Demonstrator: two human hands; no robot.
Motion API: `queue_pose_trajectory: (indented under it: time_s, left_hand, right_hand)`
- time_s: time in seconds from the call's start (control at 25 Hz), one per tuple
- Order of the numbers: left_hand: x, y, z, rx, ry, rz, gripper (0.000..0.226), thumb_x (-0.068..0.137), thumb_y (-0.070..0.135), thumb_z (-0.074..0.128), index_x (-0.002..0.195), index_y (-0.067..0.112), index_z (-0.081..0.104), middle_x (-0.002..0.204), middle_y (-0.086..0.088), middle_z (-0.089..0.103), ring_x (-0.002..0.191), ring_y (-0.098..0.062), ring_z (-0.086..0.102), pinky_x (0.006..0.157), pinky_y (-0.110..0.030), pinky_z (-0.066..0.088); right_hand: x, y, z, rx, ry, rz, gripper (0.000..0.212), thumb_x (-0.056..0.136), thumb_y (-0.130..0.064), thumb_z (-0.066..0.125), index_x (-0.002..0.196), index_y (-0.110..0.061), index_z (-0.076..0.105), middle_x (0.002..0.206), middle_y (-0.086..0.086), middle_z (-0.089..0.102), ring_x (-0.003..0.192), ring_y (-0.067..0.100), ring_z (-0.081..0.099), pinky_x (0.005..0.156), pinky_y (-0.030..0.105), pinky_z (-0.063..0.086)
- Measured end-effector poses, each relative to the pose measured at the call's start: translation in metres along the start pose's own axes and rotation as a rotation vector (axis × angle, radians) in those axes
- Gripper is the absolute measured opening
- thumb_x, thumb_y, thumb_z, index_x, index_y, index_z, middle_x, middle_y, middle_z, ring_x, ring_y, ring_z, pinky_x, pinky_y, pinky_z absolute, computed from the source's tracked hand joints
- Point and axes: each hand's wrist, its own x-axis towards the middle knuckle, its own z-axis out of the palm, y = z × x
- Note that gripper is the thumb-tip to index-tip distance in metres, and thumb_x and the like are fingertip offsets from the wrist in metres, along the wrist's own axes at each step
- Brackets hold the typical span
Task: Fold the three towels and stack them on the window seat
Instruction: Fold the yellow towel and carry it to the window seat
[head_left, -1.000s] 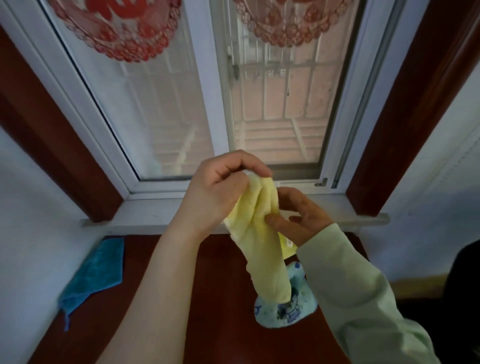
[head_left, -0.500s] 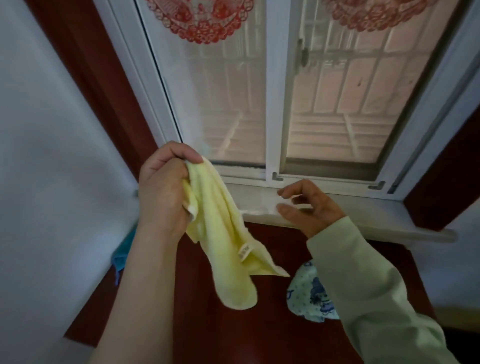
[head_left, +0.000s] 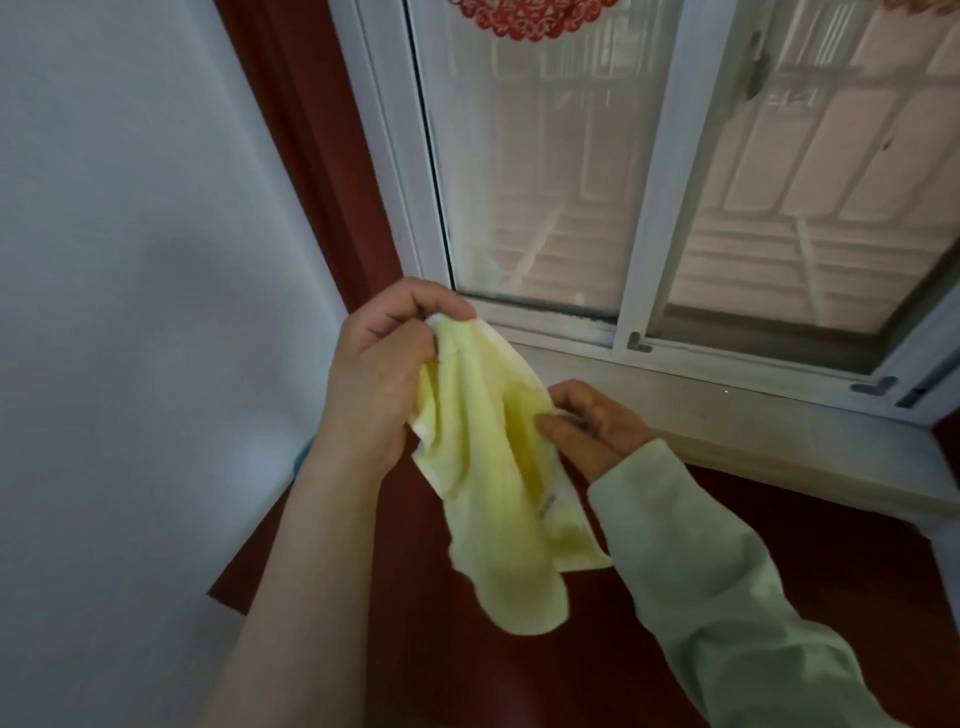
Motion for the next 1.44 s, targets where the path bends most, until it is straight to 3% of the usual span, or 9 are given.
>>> queue_pose_trajectory:
  time_s: [0.12, 0.24, 0.36, 0.56, 0.76, 0.88, 1.0, 1.28, 1.44]
  left_hand:
    - [0.004, -0.015, -0.016, 0.156, 0.004, 0.046, 0.048, 0.079, -0.008, 0.043, 0.078, 0.027, 0.075, 0.072, 0.014, 0.065, 0.069, -0.013, 0.056, 0.066, -0.030, 0.045]
    - [0.000, -0.022, -0.027, 0.303, -0.225, 0.178, 0.044, 0.078, -0.003, 0.044, 0.079, 0.026, 0.077, 0.082, 0.017, 0.069, 0.073, -0.002, 0.058, 0.066, -0.015, 0.041]
    - [-0.005, -0.031, -0.029, 0.372, -0.417, 0.161, 0.043, 0.078, 0.001, 0.043, 0.080, 0.024, 0.079, 0.087, 0.005, 0.068, 0.067, -0.015, 0.057, 0.059, -0.019, 0.040]
    - [-0.012, -0.049, -0.009, 0.592, -0.618, 0.156, 0.033, 0.092, 0.002, 0.054, 0.089, 0.027, 0.075, 0.095, 0.015, 0.059, 0.075, 0.000, 0.055, 0.067, -0.010, 0.039]
    - [-0.021, -0.082, 0.023, 0.822, -0.483, 0.239, 0.029, 0.094, 0.013, 0.061, 0.119, 0.023, 0.072, 0.115, 0.005, 0.057, 0.108, -0.016, 0.048, 0.086, -0.018, 0.040]
    - [-0.026, -0.091, 0.039, 0.845, -0.499, 0.144, 0.050, 0.088, 0.045, 0.070, 0.133, 0.027, 0.060, 0.131, 0.004, 0.051, 0.121, -0.021, 0.043, 0.102, -0.039, 0.042]
    - [-0.035, -0.094, 0.056, 0.791, -0.558, 0.073, 0.063, 0.077, 0.062, 0.073, 0.129, 0.031, 0.054, 0.132, 0.007, 0.045, 0.123, -0.018, 0.038, 0.103, -0.040, 0.041]
    - [-0.039, -0.112, 0.061, 0.698, -0.518, 0.175, 0.030, 0.092, 0.041, 0.067, 0.115, 0.021, 0.062, 0.113, 0.002, 0.058, 0.106, -0.020, 0.053, 0.090, -0.042, 0.051]
    - [-0.030, -0.112, 0.053, 0.686, -0.464, 0.264, 0.026, 0.097, 0.030, 0.061, 0.122, 0.020, 0.063, 0.110, 0.003, 0.065, 0.092, -0.012, 0.063, 0.081, -0.030, 0.054]
  right_hand:
    - [0.002, 0.000, -0.009, 0.115, 0.108, -0.001, 0.028, 0.093, -0.012, 0.061, 0.100, -0.040, 0.060, 0.090, -0.004, 0.060, 0.069, 0.008, 0.059, 0.058, 0.014, 0.048]
    - [0.001, -0.005, -0.019, 0.158, 0.191, -0.026, 0.041, 0.095, -0.004, 0.053, 0.093, -0.044, 0.064, 0.080, -0.002, 0.056, 0.050, 0.003, 0.051, 0.049, 0.017, 0.046]
    - [0.002, -0.011, -0.034, 0.185, 0.312, -0.036, 0.041, 0.097, -0.002, 0.050, 0.090, -0.040, 0.064, 0.086, 0.002, 0.058, 0.056, 0.007, 0.057, 0.053, 0.023, 0.054]
    - [-0.001, -0.026, -0.043, 0.312, 0.404, 0.010, 0.041, 0.095, 0.000, 0.046, 0.089, -0.035, 0.066, 0.112, 0.009, 0.057, 0.060, 0.003, 0.061, 0.055, 0.023, 0.056]
    - [-0.004, -0.041, -0.049, 0.357, 0.406, 0.009, 0.040, 0.092, 0.001, 0.045, 0.077, -0.029, 0.066, 0.095, 0.020, 0.057, 0.077, 0.026, 0.057, 0.051, 0.022, 0.053]
    - [-0.006, -0.047, -0.050, 0.377, 0.391, 0.008, 0.042, 0.092, 0.001, 0.045, 0.071, -0.029, 0.065, 0.090, 0.015, 0.054, 0.077, 0.026, 0.052, 0.049, 0.020, 0.052]
    - [-0.010, -0.051, -0.047, 0.384, 0.397, 0.014, 0.038, 0.093, 0.003, 0.047, 0.073, -0.025, 0.065, 0.084, 0.011, 0.053, 0.069, 0.017, 0.053, 0.048, 0.018, 0.051]
    - [-0.019, -0.050, -0.057, 0.373, 0.476, 0.061, 0.030, 0.093, 0.002, 0.051, 0.079, -0.020, 0.066, 0.083, 0.004, 0.056, 0.066, 0.011, 0.054, 0.050, 0.020, 0.054]
    - [-0.027, -0.047, -0.064, 0.319, 0.511, 0.064, 0.030, 0.093, 0.001, 0.050, 0.080, -0.021, 0.067, 0.080, -0.002, 0.059, 0.062, 0.002, 0.056, 0.049, 0.017, 0.050]
